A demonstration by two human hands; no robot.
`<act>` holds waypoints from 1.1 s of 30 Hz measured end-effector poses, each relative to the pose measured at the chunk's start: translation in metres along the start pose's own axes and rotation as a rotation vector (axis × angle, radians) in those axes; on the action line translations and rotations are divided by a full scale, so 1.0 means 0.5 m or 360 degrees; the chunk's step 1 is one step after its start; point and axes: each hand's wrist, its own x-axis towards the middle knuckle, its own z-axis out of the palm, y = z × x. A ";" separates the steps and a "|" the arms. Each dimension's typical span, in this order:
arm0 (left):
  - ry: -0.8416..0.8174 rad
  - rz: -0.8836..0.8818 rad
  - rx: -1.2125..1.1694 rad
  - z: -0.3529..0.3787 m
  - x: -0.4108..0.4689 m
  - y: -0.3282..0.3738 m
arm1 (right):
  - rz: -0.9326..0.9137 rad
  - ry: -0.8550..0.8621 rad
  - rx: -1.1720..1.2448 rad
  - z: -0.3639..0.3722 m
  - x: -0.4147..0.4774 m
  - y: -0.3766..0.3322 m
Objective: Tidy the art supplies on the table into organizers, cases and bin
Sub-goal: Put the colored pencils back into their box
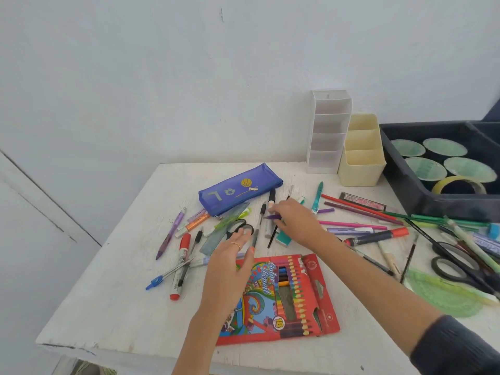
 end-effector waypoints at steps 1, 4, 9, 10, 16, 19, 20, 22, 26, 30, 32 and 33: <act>0.0004 -0.0013 -0.0009 0.000 0.002 -0.002 | -0.0023 -0.0014 -0.0026 0.004 0.002 0.000; 0.0003 -0.0044 0.0006 0.003 0.006 -0.010 | -0.0165 0.0090 0.0033 0.002 -0.008 -0.001; -0.0002 -0.0045 -0.0019 0.013 0.008 -0.005 | -0.0359 0.0682 0.0442 -0.067 -0.057 -0.023; -0.0011 -0.0036 -0.0024 0.016 0.008 -0.003 | -0.0307 0.0760 0.0559 -0.089 -0.069 -0.028; -0.0073 0.0045 0.0011 0.028 -0.012 0.011 | 0.0295 0.1165 0.1106 -0.182 -0.151 -0.021; -0.0075 0.0100 -0.0016 0.027 -0.034 0.013 | 0.0648 0.1218 0.1309 -0.181 -0.200 0.009; -0.0088 0.0102 -0.0027 0.026 -0.041 0.012 | 0.0726 0.1220 0.1348 -0.175 -0.219 0.018; -0.0113 0.0087 -0.0036 0.027 -0.056 0.005 | 0.0870 0.1201 0.1401 -0.156 -0.252 0.034; -0.0120 0.0057 0.0085 0.026 -0.082 -0.017 | 0.1176 0.1144 0.1725 -0.104 -0.298 0.051; -0.0186 0.0042 0.0080 0.030 -0.099 -0.028 | 0.1232 0.1062 0.2025 -0.051 -0.332 0.028; -0.0214 0.0034 0.0048 0.032 -0.103 -0.030 | 0.1188 0.0970 0.2040 -0.029 -0.349 0.011; -0.0217 0.0034 0.0036 0.034 -0.104 -0.031 | 0.1147 0.0907 0.2030 -0.020 -0.358 0.003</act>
